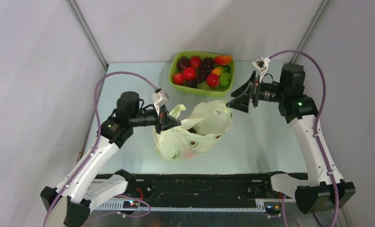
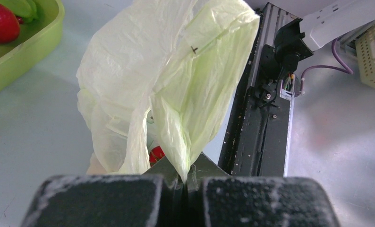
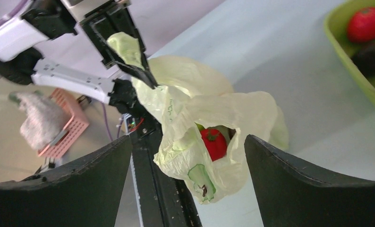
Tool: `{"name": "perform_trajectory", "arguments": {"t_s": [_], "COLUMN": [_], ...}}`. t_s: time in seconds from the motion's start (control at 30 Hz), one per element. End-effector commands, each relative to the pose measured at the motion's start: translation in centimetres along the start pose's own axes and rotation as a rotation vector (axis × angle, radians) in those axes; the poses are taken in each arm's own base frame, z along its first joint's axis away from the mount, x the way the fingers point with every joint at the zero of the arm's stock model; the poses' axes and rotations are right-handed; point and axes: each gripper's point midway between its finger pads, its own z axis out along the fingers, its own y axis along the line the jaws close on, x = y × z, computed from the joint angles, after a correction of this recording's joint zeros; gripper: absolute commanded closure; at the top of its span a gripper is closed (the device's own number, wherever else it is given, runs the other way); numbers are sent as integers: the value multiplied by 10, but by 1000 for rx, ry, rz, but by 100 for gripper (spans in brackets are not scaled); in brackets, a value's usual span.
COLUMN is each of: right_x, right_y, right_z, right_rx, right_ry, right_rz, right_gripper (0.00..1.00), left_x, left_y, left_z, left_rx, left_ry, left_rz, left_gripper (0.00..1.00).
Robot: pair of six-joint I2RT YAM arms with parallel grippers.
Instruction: Place the fake fruits into the plastic bag and tie a complex knot
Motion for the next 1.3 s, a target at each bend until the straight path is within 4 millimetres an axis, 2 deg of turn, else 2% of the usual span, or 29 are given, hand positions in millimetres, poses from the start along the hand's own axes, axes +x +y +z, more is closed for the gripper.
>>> {"name": "perform_trajectory", "arguments": {"t_s": [0.0, 0.2, 0.37, 0.57, 0.63, 0.67, 0.7, 0.73, 0.77, 0.83, 0.87, 0.93, 0.97, 1.0, 1.03, 1.07, 1.1, 1.13, 1.27], "right_x": [-5, 1, 12, 24, 25, 26, 26, 25, 25, 21, 17, 8, 4, -2, -9, -12, -17, -22, -28], "right_y": [21, 15, 24, 34, 39, 41, 44, 46, 49, 56, 58, 63, 68, 70, 71, 72, 71, 66, 66], "right_z": [7, 19, 23, 17, 14, 13, 12, 11, 10, 10, 12, 19, 24, 27, 32, 35, 40, 44, 59], "right_rx": [-219, -321, -378, -381, -388, -393, -399, -400, -403, -383, -370, -320, -282, -264, -219, -200, -163, -121, -67], "right_ry": [1, 28, 57, 77, 80, 81, 81, 81, 80, 87, 80, 69, 60, 41, 16, 4, -19, -47, -98], "right_rz": [-118, -89, -72, -42, -36, -30, -33, -29, -32, 0, -15, 2, 29, 20, 49, 65, 112, 133, 229], "right_gripper": [6, 7, 12, 34, 46, 56, 62, 72, 78, 95, 98, 100, 100, 100, 100, 100, 100, 100, 100], "left_x": [-5, -5, -4, -7, -8, -8, -9, -10, -11, -15, -17, -27, -38, -44, -58, -65, -81, -91, -143], "left_y": [-5, -4, -2, 4, 5, 7, 8, 10, 10, 14, 20, 24, 23, 26, 21, 25, 20, 14, -24], "left_z": [-5, -5, -4, -6, -7, -7, -8, -8, -9, -12, -13, -17, -21, -24, -29, -34, -42, -47, -63], "left_rx": [13, 6, -1, -41, -53, -62, -68, -80, -87, -117, -158, -200, -212, -245, -257, -304, -336, -347, -302], "left_ry": [-20, -21, -17, -26, -31, -33, -37, -40, -47, -63, -70, -91, -112, -125, -149, -162, -192, -212, -348], "left_rz": [45, 45, 39, 49, 49, 49, 51, 51, 56, 66, 65, 72, 86, 88, 114, 134, 166, 200, 291], "left_gripper": [100, 100, 100, 100, 100, 100, 100, 100, 100, 100, 100, 81, 51, 38, 19, 11, 3, 2, 1]}}
